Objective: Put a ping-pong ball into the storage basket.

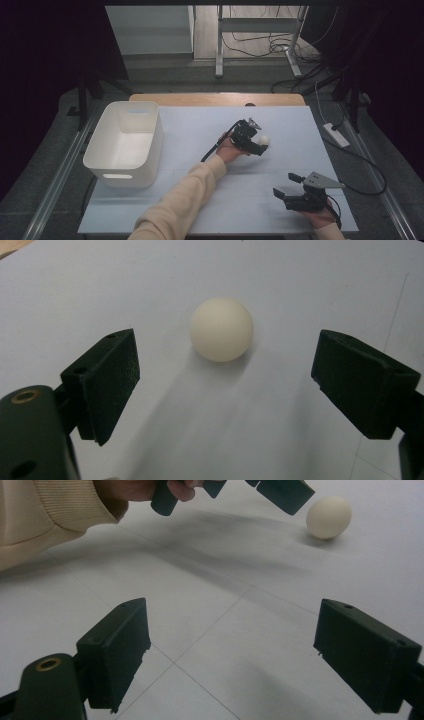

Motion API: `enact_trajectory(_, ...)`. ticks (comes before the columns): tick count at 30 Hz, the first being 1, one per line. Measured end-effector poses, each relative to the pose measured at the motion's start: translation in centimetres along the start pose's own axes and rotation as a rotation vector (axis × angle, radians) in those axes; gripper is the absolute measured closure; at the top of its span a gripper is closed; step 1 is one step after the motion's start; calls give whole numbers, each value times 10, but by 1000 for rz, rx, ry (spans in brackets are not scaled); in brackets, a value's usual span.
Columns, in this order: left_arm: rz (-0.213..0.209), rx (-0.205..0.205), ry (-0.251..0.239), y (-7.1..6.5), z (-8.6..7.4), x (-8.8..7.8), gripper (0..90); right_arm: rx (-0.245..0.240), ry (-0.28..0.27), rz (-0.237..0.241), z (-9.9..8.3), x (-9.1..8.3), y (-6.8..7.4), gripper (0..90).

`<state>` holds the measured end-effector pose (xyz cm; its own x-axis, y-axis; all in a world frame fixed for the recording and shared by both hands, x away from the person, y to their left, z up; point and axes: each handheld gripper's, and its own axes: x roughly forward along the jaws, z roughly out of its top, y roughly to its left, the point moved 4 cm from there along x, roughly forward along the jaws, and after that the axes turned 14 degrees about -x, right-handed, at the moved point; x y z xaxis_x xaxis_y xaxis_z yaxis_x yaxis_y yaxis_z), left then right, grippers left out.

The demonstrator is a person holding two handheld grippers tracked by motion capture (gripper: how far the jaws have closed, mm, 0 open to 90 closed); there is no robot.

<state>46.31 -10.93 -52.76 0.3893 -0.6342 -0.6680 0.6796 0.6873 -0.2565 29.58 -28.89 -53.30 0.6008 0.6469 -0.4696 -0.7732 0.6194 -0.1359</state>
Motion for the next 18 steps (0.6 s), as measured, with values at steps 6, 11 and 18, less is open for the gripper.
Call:
enact_trajectory(6, -1, 2, 3, -1, 2, 6, 131, 5, -1, -3, 0, -1, 0, 144)
enact_trajectory(11, -3, 2, 10, -1, 3, 11, 131, 4, -4, -5, -1, -2, -1, 144)
enact_trajectory(18, 3, 4, 14, 0, 4, 15, 131, 5, -1, -9, -1, -4, -1, 143)
